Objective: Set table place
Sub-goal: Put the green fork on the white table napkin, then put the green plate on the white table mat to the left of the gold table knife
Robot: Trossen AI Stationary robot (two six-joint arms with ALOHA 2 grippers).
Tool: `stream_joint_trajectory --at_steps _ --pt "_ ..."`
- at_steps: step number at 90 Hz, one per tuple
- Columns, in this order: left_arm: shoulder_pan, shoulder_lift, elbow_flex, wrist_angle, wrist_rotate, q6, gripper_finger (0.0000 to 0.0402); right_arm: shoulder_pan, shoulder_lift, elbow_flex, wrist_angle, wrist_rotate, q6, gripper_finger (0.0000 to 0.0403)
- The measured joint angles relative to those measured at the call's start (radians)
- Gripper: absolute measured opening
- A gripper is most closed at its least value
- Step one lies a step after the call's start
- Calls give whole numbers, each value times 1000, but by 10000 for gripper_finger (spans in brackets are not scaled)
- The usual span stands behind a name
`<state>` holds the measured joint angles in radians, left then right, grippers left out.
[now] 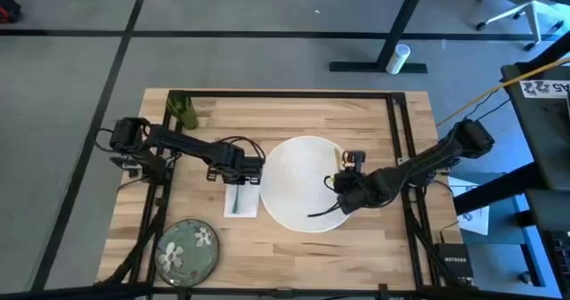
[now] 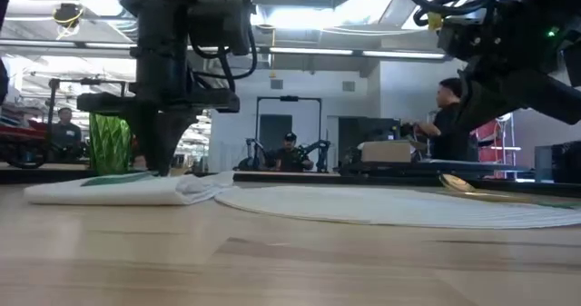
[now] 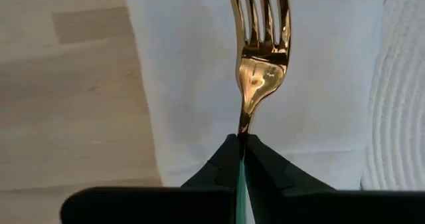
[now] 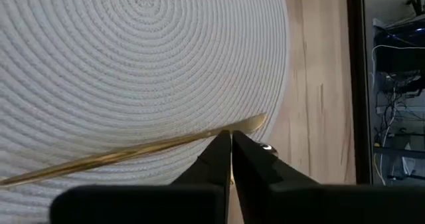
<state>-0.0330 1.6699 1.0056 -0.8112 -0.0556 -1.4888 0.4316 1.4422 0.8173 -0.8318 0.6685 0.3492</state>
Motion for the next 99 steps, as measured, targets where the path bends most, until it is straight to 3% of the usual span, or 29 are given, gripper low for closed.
stream_joint_trajectory --at_steps 47,80,99 --pt "-14 0 -1 11 -12 0 96 0 0 0 0 0 -14 1" --pt "-14 0 -1 11 -54 120 102 0 0 0 1 0 -15 1" --pt "-16 0 -1 10 -55 275 102 0 0 0 1 0 -15 1"
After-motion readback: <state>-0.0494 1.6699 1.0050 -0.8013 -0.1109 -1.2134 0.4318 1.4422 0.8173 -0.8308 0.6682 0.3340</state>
